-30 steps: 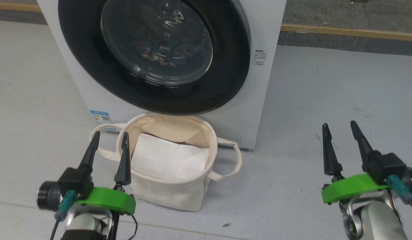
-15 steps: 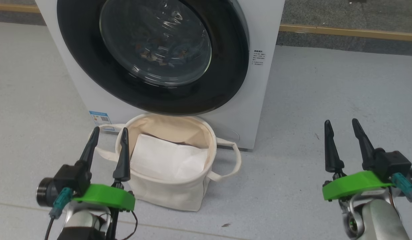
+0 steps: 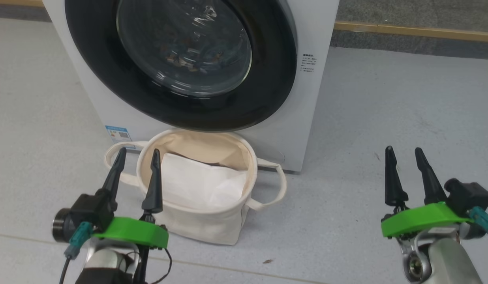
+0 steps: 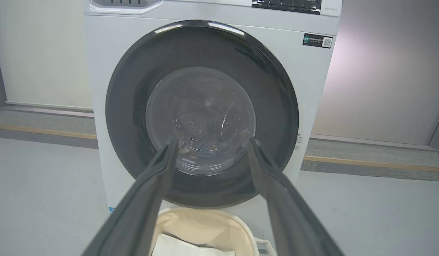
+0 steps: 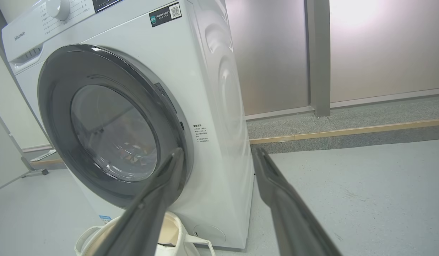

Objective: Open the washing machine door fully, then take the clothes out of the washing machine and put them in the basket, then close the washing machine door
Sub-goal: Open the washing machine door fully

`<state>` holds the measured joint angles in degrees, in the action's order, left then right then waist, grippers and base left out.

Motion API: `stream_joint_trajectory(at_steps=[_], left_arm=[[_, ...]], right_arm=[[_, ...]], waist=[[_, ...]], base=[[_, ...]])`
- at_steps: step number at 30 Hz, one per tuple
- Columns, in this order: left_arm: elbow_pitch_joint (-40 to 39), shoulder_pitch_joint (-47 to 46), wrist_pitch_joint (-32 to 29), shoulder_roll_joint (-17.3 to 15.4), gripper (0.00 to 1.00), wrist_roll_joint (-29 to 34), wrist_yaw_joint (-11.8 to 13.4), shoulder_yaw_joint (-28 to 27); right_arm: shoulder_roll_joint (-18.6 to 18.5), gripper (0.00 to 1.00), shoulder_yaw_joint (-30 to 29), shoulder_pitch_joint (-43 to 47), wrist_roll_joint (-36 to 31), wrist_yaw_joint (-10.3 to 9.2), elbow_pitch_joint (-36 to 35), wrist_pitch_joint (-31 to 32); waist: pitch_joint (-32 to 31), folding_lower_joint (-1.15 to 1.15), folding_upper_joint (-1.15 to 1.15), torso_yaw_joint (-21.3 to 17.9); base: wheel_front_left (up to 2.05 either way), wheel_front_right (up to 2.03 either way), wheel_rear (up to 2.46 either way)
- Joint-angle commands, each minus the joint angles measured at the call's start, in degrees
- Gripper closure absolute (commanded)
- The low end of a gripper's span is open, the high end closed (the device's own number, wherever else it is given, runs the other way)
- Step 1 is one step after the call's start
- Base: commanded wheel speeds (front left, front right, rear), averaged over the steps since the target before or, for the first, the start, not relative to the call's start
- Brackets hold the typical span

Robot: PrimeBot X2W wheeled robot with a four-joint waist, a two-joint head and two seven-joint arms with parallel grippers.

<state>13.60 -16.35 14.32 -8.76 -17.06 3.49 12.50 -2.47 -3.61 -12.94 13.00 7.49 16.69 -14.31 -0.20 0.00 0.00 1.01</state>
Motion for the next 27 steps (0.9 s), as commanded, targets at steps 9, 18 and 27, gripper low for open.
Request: stream_joint_trajectory(at_steps=[9, 18, 27], left_arm=[[-3.20, -2.27, 0.67, 0.58, 0.00, 0.56, -0.18, -0.94], [-4.95, -2.89, 0.67, 2.64, 0.00, 0.99, -0.37, -0.25], [-4.55, -4.53, 0.68, 4.80, 0.00, 1.42, -1.41, 0.29]], right_arm=[[-0.92, 0.20, 2.06, -7.01, 6.56, 0.00, 0.87, -0.69], [-7.21, 1.00, 2.71, -15.87, 29.96, 0.00, 2.33, 9.27], [-15.77, 1.00, 1.80, -28.40, 55.82, 0.00, 5.07, 28.81]], waist=[[2.37, 0.00, 0.00, 0.94], [8.42, 0.00, 0.00, 2.20], [13.85, 0.00, 0.00, 4.72]], base=[[0.00, 0.00, 0.00], [0.00, 0.00, 0.00], [0.00, 0.00, 0.00]])
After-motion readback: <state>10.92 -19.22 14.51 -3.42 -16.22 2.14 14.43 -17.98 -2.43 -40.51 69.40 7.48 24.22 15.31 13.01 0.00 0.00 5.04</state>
